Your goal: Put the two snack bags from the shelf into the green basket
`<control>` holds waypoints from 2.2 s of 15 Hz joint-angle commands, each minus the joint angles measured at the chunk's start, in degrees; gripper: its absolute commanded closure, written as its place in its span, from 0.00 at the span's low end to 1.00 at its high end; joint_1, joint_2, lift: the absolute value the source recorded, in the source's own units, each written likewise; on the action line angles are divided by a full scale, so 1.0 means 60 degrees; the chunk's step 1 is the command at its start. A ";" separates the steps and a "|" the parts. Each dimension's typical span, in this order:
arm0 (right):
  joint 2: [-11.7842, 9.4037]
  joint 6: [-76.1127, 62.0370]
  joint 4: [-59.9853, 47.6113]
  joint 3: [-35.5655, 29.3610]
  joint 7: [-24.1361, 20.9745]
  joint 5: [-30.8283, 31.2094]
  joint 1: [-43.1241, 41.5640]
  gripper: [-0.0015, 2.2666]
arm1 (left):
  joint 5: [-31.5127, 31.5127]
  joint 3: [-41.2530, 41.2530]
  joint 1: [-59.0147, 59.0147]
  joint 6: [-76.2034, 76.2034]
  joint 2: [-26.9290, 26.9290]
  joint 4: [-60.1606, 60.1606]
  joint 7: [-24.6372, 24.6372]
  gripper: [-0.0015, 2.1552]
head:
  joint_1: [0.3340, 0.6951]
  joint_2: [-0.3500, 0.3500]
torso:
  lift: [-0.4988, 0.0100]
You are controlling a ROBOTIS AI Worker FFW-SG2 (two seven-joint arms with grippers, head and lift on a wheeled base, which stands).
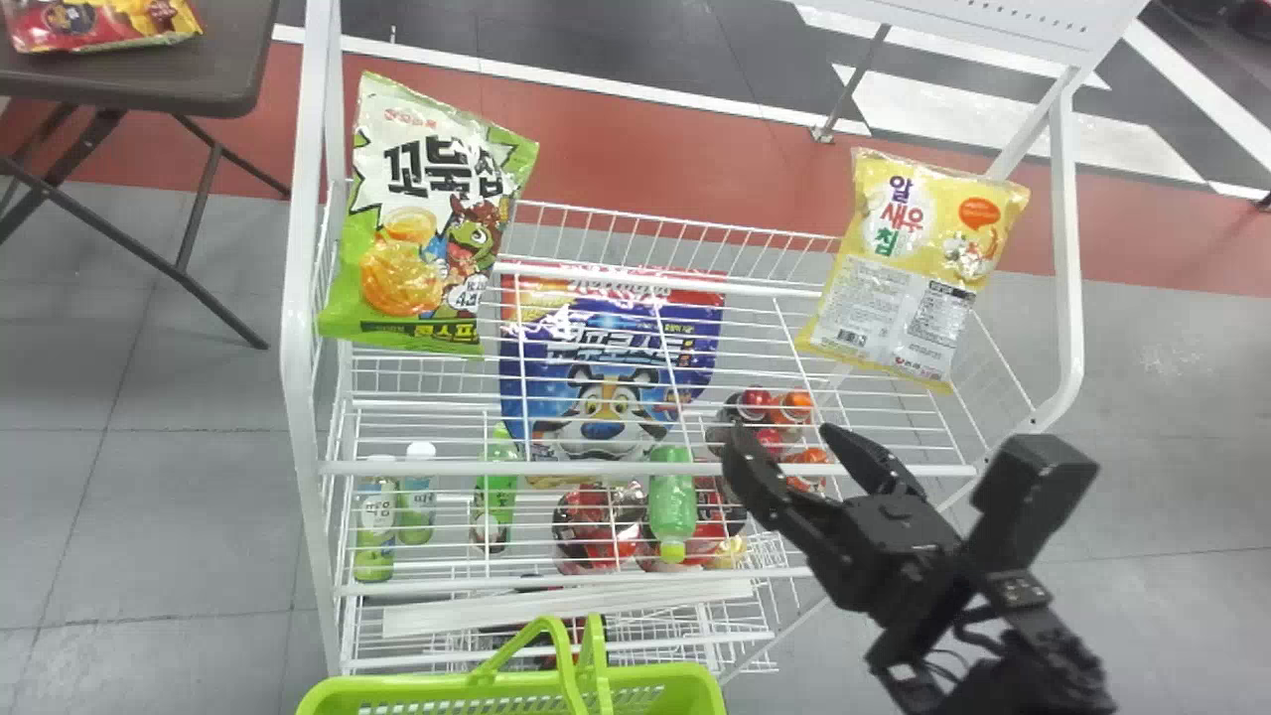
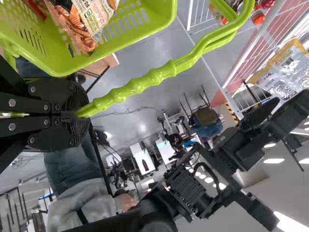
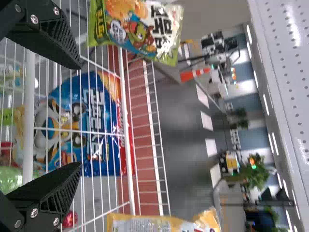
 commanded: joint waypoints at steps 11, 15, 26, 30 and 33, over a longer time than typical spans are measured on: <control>-0.0376 -0.5257 0.1585 0.1233 -0.0268 0.1436 0.0325 0.05 | 0.0029 0.0090 0.0078 -0.0547 0.0038 0.0158 -0.0111 0.99 | 1.00 0.00 | 0.98; -0.0376 -0.5344 0.1614 0.1233 -0.0268 0.1407 0.0325 0.05 | 0.0029 0.0119 0.0107 -0.0547 0.0038 0.0143 -0.0126 0.99 | 1.00 0.00 | 0.98; -0.0376 -0.5081 0.1585 0.1145 -0.0268 0.1070 0.0340 0.05 | 0.0058 0.0148 0.0151 -0.0635 0.0038 0.0143 -0.0184 0.99 | 1.00 0.00 | 0.98; -0.0376 -0.5139 0.1614 0.1145 -0.0195 0.1056 0.0340 0.05 | 0.0073 0.0178 0.0151 -0.0635 0.0038 0.0128 -0.0184 0.99 | 1.00 0.00 | 0.98; -0.0376 -0.5198 0.1614 0.1145 -0.0180 0.1056 0.0369 0.05 | 0.0088 0.0178 0.0181 -0.0635 0.0038 0.0099 -0.0184 0.99 | 1.00 0.00 | 0.98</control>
